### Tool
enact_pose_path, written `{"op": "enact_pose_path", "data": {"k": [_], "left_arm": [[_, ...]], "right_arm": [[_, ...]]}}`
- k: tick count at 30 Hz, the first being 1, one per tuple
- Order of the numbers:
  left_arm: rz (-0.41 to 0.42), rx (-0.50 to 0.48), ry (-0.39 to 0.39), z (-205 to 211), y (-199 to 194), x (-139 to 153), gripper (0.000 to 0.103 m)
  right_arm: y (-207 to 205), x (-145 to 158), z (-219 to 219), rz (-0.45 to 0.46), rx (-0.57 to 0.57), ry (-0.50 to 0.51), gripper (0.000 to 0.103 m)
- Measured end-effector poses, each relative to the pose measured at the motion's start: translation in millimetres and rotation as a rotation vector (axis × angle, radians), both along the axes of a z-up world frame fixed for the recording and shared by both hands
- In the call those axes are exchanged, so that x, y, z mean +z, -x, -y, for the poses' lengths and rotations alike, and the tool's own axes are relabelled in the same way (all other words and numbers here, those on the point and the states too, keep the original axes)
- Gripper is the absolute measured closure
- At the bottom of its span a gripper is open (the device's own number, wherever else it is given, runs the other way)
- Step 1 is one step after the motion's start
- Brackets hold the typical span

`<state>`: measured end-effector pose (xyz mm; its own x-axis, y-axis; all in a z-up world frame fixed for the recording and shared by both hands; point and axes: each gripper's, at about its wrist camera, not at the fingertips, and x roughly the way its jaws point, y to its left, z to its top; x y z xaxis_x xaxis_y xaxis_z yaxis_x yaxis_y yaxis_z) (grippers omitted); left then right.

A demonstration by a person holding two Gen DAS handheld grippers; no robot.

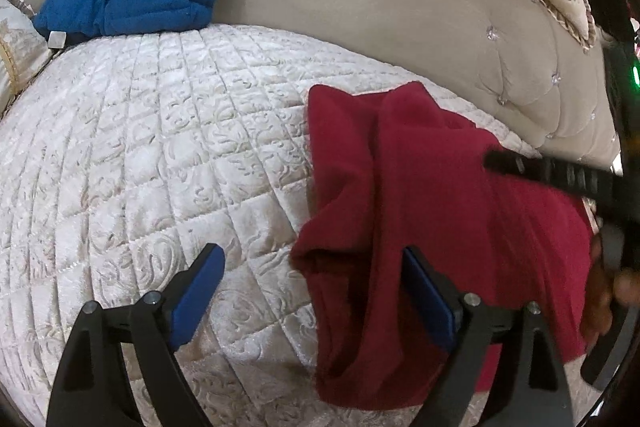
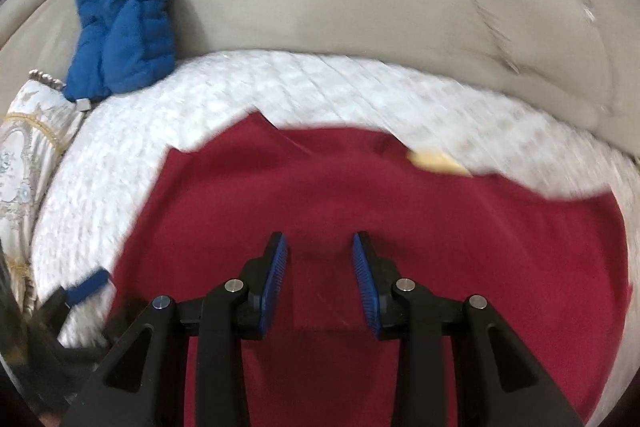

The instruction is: Fold small clothes

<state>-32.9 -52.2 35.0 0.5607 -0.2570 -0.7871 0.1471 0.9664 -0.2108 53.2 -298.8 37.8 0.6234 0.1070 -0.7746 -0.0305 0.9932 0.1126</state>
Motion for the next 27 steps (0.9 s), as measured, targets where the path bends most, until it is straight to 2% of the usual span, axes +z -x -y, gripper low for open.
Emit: {"op": "enact_pose_path", "data": {"k": [2,5,11,16,20,21,22,24,27], "left_arm": [[0.003,-0.006,-0.002,0.7,-0.1,-0.4,0.010],[-0.003,-0.009,0.011,-0.1,-1.1,-1.5,0.010],[-0.001,-0.013,0.020,-2.3,-2.8,-3.7,0.010],[-0.006,-0.014,0.036,-3.9,-6.0,-5.0,0.009],[-0.006,-0.014,0.038,-4.3,-4.9,-4.9,0.009],[-0.007,-0.014,0.040,-4.7,-4.7,-4.5,0.009],[-0.008,-0.013,0.044,-5.6,-4.6,-4.4,0.009],[-0.010,-0.012,0.057,-7.7,-3.6,-4.4,0.009],[-0.013,-0.007,0.072,-10.7,-2.9,-4.6,0.009]], "right_arm": [[-12.4,6.5,-13.2,0.021,0.057,-0.043,0.088],[-36.1,4.8,-31.6,-0.009,0.088,-0.049,0.088],[-85.6,-22.3,-55.8,-0.082,0.090,-0.037,0.093],[-96.3,-22.4,-62.6,-0.062,0.080,-0.026,0.092],[-85.4,-9.3,-54.4,-0.075,0.091,-0.084,0.091],[-81.7,-6.4,-54.4,-0.074,0.096,-0.104,0.087],[-79.0,-4.4,-56.2,-0.076,0.104,-0.124,0.077],[-75.9,-4.9,-66.5,-0.096,0.140,-0.146,0.066],[-77.3,-11.2,-88.5,-0.142,0.190,-0.089,0.062]]}}
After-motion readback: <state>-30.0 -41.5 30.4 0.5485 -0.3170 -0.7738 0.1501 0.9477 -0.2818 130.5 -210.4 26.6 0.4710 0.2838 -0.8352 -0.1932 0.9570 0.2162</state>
